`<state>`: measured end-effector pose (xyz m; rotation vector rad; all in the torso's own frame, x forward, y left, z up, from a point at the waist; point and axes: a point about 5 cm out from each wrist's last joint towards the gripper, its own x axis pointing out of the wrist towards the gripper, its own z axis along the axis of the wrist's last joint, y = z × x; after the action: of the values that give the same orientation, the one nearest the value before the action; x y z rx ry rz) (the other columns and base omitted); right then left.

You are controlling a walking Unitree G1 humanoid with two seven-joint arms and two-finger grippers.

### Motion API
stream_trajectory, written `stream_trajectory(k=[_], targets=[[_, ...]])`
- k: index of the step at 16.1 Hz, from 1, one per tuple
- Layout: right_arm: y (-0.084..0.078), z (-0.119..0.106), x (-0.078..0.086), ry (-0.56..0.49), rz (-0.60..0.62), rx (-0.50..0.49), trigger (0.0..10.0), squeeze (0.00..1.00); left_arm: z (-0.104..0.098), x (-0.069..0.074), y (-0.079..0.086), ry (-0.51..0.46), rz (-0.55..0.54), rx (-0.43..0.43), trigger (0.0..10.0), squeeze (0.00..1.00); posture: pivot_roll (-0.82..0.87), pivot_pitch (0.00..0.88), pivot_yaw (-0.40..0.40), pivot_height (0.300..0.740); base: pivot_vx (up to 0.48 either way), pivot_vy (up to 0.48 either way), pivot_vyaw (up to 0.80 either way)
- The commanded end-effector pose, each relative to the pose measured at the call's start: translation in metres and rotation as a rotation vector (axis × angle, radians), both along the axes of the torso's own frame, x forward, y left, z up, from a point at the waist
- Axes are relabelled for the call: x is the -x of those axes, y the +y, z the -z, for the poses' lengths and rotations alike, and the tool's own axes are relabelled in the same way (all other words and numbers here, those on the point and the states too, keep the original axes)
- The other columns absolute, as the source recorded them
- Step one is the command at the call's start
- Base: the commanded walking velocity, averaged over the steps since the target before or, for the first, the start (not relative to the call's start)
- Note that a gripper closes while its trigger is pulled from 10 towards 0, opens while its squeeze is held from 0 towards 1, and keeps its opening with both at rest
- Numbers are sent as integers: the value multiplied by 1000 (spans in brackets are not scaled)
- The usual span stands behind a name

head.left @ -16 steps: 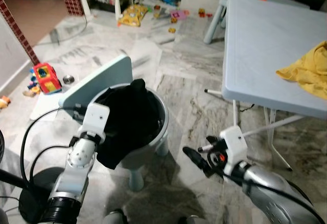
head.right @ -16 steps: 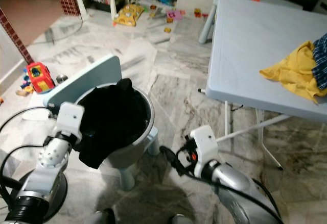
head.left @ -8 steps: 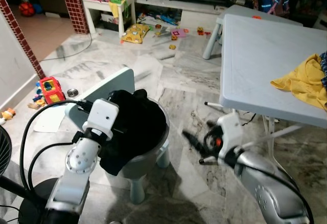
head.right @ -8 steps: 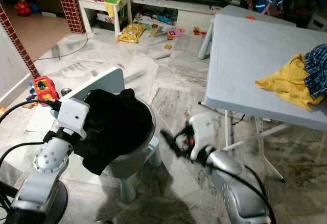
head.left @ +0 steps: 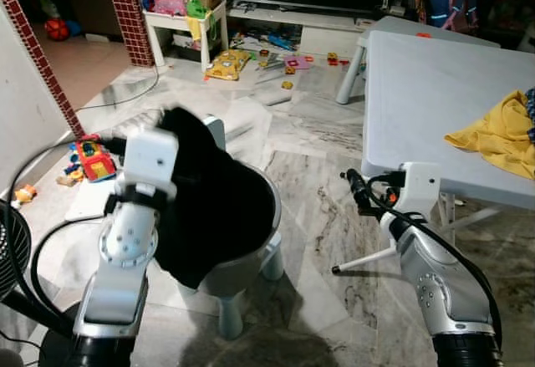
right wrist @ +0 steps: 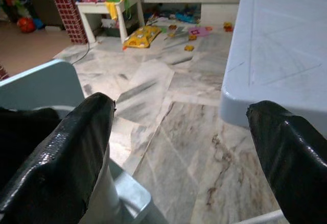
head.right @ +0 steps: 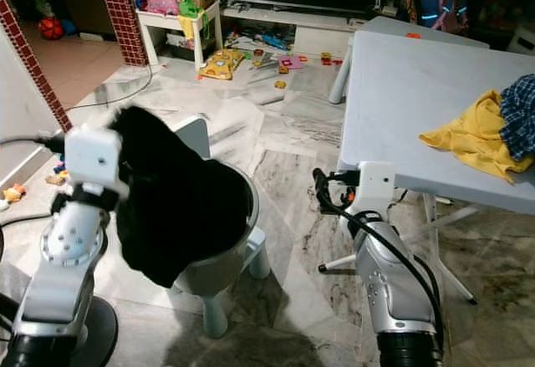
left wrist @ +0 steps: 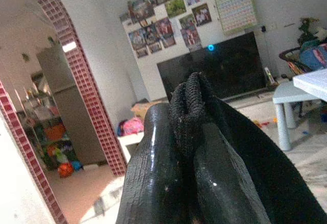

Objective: Hang hanger

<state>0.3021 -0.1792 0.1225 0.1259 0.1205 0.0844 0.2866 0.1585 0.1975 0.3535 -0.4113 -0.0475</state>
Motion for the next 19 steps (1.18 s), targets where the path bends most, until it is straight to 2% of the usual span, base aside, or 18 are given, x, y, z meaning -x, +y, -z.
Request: stream_trajectory(k=[1, 2, 3, 4, 6, 8, 12, 19], targets=[[-3, 0, -2, -11, 28, 10, 10000, 0, -2, 2, -5, -14, 1, 3, 275, 0, -106, 0, -8, 740, 0, 0, 0], [-4, 0, -2, -14, 41, 9, 10000, 0, 6, 5, -6, 20, 9, 26, 1961, 0, -109, 0, -5, 740, 0, 0, 0], [-7, 0, -3, -18, 61, 8, 10000, 0, 23, 9, -7, 88, 8, 60, 4784, 0, -120, 0, 2, 740, 0, 0, 0], [-9, 0, -3, -20, 73, 5, 10000, 0, 35, 12, -9, 139, 6, 95, 10000, 0, -125, 0, 6, 740, 0, 0, 0], [-13, 1, -2, -17, 88, 11, 10000, 0, 53, 16, -13, 219, 7, 147, 10000, 0, -136, 0, 7, 740, 0, 0, -269], [-14, 2, 0, -15, 93, 14, 10000, 0, 62, 17, -18, 256, 22, 168, 10000, 0, -148, 0, 10, 740, 0, 0, -788], [-18, 0, -1, -24, 96, 37, 10000, 0, 56, 9, -21, 242, 47, 186, 10000, 0, -160, 0, 13, 740, 0, 0, -781], [-16, -2, -1, -34, 90, 50, 10000, 0, 54, 5, -30, 232, 69, 189, 10000, 0, -174, 0, 22, 740, 0, -36, -781]])
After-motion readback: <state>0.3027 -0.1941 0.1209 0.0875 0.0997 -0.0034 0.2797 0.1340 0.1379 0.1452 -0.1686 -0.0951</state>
